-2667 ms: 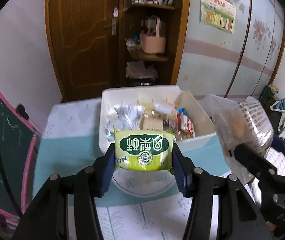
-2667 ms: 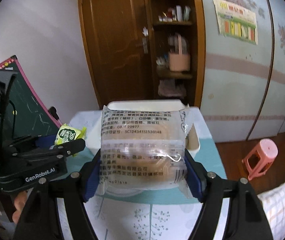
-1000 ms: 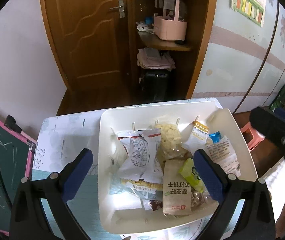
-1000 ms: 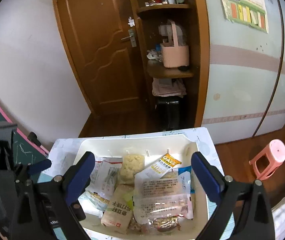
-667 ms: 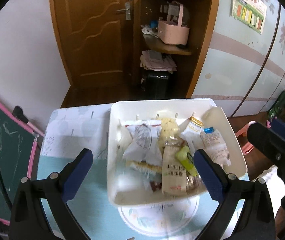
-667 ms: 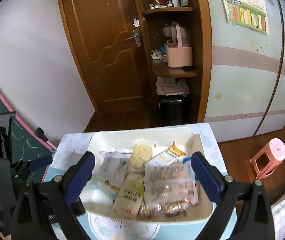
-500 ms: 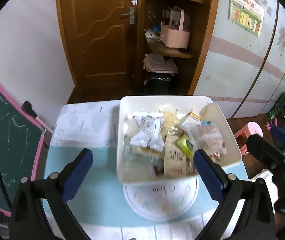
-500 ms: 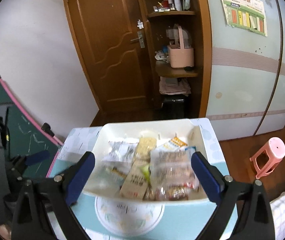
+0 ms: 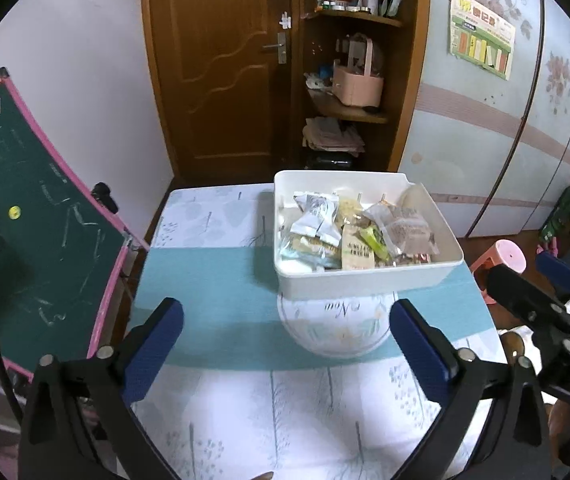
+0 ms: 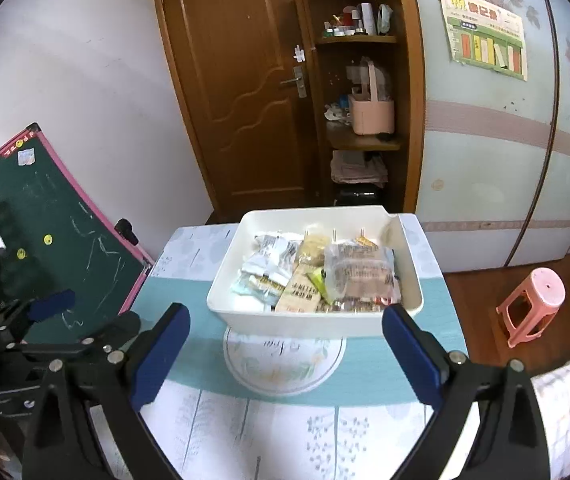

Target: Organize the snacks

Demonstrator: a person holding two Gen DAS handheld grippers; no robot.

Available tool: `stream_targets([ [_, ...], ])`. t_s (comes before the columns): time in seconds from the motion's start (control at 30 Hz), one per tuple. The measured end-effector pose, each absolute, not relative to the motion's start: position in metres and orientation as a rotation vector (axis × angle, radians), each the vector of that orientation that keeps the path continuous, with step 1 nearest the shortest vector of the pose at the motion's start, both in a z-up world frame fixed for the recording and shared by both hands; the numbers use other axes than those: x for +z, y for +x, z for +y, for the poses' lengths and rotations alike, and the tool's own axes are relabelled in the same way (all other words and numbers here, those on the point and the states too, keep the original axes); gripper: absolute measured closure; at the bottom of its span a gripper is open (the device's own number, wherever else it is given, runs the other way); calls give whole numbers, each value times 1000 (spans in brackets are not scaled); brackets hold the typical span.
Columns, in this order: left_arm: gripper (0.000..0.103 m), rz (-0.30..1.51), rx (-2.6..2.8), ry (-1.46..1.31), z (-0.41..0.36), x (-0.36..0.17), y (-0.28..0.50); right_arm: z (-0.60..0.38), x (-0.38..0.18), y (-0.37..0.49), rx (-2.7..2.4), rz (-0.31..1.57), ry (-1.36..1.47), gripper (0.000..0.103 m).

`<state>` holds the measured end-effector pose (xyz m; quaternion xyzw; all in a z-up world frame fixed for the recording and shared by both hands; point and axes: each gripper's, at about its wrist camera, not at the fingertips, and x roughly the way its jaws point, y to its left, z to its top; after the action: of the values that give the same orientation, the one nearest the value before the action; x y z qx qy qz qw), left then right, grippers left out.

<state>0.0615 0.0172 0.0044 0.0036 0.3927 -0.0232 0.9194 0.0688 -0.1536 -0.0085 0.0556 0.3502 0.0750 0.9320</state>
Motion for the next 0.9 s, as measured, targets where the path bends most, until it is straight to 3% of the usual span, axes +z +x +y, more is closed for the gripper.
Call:
stream_targets([
  [0.37, 0, 888, 85, 17, 21, -14, 3, -151, -29, 5, 121, 788, 159, 6],
  [0.9, 0, 921, 61, -15, 21, -24, -10, -153, -40, -14, 76, 807, 110, 6],
])
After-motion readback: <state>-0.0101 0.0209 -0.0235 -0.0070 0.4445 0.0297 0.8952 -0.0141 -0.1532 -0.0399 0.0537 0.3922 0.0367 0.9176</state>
